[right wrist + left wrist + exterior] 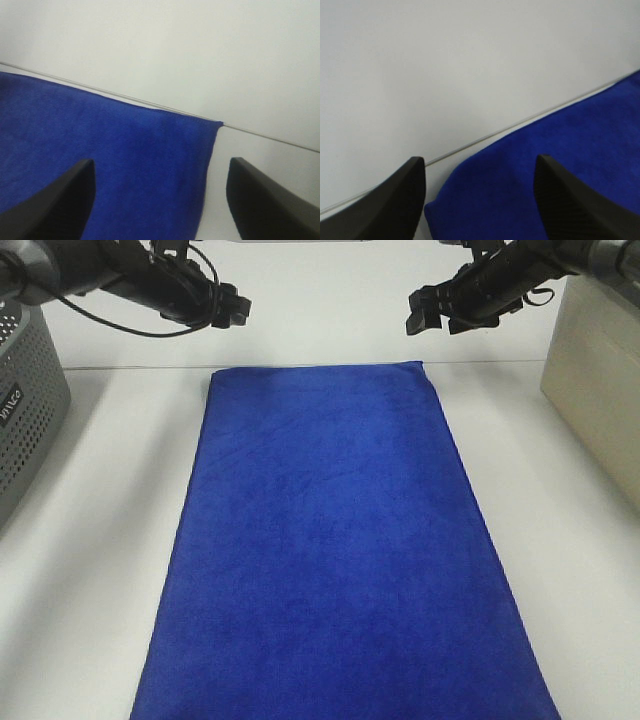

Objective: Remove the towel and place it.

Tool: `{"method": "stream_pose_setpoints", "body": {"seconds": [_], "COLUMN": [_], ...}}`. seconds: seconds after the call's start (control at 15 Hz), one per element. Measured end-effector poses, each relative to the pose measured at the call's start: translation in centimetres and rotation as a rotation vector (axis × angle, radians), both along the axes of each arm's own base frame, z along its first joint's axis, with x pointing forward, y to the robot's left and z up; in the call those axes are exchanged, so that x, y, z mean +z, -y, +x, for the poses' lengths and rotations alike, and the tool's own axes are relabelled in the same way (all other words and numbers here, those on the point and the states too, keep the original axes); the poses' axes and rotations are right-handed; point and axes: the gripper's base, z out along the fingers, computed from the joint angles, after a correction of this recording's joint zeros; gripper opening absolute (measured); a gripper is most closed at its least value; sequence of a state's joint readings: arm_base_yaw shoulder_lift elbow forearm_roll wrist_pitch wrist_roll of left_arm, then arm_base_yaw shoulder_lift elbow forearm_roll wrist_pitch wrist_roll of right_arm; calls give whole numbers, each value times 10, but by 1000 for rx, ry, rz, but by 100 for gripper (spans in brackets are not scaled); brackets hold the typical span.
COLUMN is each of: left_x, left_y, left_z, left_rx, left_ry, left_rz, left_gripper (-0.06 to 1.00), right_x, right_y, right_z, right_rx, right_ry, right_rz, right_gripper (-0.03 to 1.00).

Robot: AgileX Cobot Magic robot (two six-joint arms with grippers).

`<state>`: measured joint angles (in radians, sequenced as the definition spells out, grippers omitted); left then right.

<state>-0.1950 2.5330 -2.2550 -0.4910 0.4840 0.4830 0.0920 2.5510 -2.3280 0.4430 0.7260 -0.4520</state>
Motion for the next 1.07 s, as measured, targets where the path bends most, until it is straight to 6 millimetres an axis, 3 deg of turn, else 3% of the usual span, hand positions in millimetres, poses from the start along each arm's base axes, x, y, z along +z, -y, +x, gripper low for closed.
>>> {"method": "stream_pose_setpoints", "body": {"seconds": [0.2, 0.4, 0.53, 0.67, 0.93, 1.07], "left_x": [43, 87, 113, 136, 161, 203], "left_y": [-5, -24, -34, -44, -90, -101], "left_z": [-20, -42, -57, -73, -89, -109], "left_rx": [-26, 85, 139, 194, 347, 395], "left_ry": [-102, -194, -224, -280, -347, -270], "left_rz": [71, 208, 251, 250, 253, 215], "left_gripper": [61, 79, 84, 84, 84, 84], "right_x": [46, 106, 142, 176, 234, 264], "right_y": [-2, 1, 8, 20, 56, 71], "right_z": [-17, -42, -64, -87, -119, -159], "right_rx": [50, 29, 5, -88, -286, -324], "right_ry": [-39, -55, -90, -115, -17, 8], "right_rz": [8, 11, -37, -118, -198, -195], "right_gripper": [72, 73, 76, 78, 78, 78]}}
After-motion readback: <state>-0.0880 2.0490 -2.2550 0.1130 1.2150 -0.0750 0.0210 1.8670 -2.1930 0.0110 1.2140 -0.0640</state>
